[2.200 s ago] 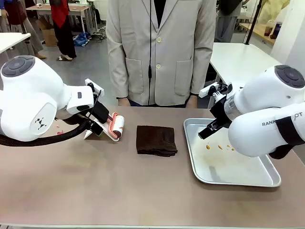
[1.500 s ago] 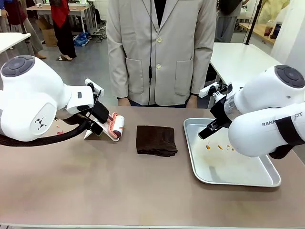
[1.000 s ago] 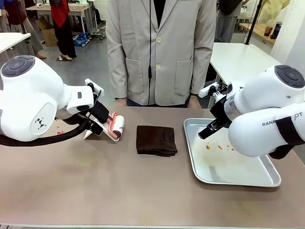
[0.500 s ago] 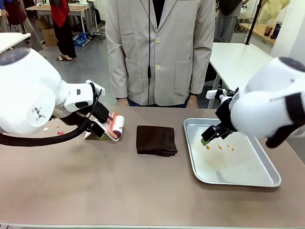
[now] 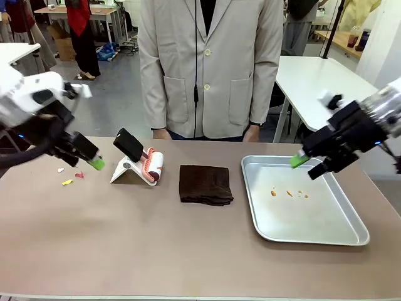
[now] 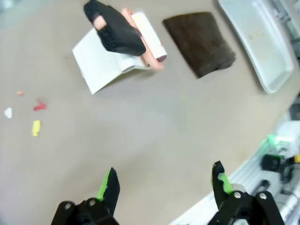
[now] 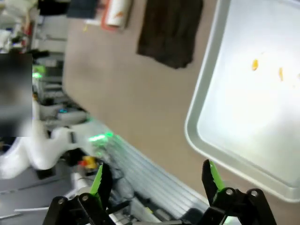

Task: Clean the surface of the table.
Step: Hold the Lint Roller with your left hand and the towel with your right hand.

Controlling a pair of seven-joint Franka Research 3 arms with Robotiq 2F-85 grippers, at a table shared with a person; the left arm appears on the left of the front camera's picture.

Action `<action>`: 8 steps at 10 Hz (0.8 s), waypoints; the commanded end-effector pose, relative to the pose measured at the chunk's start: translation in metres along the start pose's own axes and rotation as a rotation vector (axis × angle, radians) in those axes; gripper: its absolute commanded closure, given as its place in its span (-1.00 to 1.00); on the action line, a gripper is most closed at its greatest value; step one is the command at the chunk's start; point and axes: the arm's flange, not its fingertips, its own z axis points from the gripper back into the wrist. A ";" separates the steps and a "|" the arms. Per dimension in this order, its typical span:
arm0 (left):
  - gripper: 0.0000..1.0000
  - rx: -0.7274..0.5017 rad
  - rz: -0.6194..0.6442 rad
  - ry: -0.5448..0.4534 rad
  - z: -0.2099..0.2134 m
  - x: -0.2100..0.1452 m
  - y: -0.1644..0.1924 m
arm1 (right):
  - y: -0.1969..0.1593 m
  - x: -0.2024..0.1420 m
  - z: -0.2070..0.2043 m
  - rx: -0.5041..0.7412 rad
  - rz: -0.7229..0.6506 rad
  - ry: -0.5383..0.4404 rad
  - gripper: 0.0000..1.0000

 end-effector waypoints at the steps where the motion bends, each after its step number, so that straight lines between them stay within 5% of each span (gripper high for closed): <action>1: -1.00 -0.178 0.135 -0.133 0.041 -0.012 0.059 | -0.027 -0.016 0.047 0.182 -0.038 -0.107 -1.00; 5: -1.00 -0.490 0.417 -0.386 0.096 -0.078 0.205 | -0.099 -0.072 0.117 0.348 -0.177 -0.373 -1.00; 8: -1.00 -0.524 0.578 -0.504 0.090 -0.133 0.248 | -0.171 -0.097 0.134 0.398 -0.362 -0.450 -1.00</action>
